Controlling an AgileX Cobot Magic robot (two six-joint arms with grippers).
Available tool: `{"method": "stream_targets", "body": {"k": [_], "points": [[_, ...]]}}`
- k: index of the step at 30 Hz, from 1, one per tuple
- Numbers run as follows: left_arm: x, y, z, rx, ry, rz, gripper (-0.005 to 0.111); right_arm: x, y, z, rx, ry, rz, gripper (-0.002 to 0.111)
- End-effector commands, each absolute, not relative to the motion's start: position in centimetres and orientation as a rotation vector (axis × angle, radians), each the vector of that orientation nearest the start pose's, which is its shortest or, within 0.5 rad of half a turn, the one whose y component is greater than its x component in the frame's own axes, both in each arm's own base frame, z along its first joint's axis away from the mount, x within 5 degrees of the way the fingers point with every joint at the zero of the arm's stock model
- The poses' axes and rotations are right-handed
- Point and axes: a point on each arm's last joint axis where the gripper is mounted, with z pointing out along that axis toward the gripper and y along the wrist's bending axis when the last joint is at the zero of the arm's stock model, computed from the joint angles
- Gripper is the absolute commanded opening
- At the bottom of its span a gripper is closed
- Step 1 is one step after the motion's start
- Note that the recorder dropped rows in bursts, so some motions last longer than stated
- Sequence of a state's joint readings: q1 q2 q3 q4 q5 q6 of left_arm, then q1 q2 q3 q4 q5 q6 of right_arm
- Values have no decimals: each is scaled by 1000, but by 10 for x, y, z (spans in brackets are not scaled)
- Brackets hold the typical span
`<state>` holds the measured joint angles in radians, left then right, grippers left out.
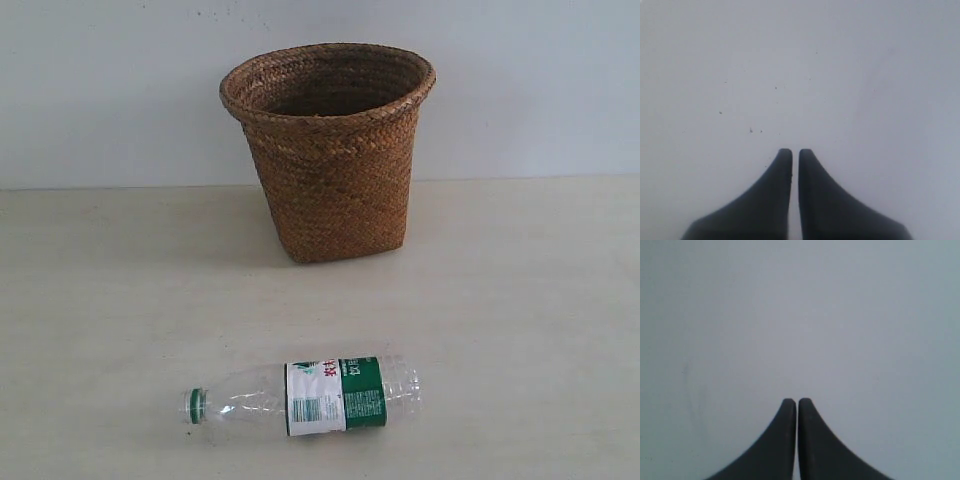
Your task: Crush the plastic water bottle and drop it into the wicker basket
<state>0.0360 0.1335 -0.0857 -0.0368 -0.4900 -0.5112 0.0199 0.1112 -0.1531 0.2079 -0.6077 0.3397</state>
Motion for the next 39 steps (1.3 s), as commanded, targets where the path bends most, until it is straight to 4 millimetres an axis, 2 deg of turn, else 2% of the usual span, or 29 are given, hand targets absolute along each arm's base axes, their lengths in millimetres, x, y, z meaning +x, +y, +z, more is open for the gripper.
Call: {"method": "stream_targets", "body": {"k": [1, 5, 8, 10, 12, 13, 16, 18, 21, 22, 24, 27, 29, 33, 35, 39], "points": [[73, 4, 314, -342, 1096, -449, 4, 54, -8, 347, 233, 840, 287, 0], [106, 3, 352, -294, 1333, -326, 4, 86, -7, 378, 258, 937, 320, 0], [133, 6, 379, -261, 1542, -178, 4, 117, -1, 395, 208, 1153, 278, 0], [155, 7, 391, -185, 1658, -60, 4, 140, 3, 401, 121, 1350, 181, 0], [177, 8, 393, -106, 1765, 26, 4, 160, 3, 406, 83, 1512, 119, 0], [190, 6, 396, -48, 1834, 63, 4, 171, 3, 404, 60, 1600, 80, 0], [214, 2, 396, 119, 2064, 109, 4, 195, 2, 397, -57, 1859, -39, 0], [230, -5, 390, 219, 2256, 44, 4, 208, 2, 389, -139, 2027, -92, 0], [248, -20, 374, 421, 2476, -152, 4, 223, 6, 378, -248, 2228, -83, 0], [253, -27, 368, 509, 2522, -244, 4, 227, 8, 373, -302, 2294, -59, 0], [260, -38, 356, 650, 2566, -414, 4, 234, 21, 363, -519, 2383, 80, 0], [267, -59, 339, 870, 2512, -539, 4, 238, 42, 345, -857, 2402, 355, 0], [266, -76, 324, 1108, 2457, -546, 4, 242, 55, 336, -965, 2388, 534, 0], [260, -106, 296, 1494, 2328, -574, 5, 249, 87, 321, -1128, 2347, 618, 0], [257, -117, 281, 1647, 2276, -594, 13, 250, 107, 312, -1216, 2337, 643, 0], [257, -131, 252, 1846, 2208, -650, 45, 254, 136, 290, -1342, 2345, 660, 0]]}}
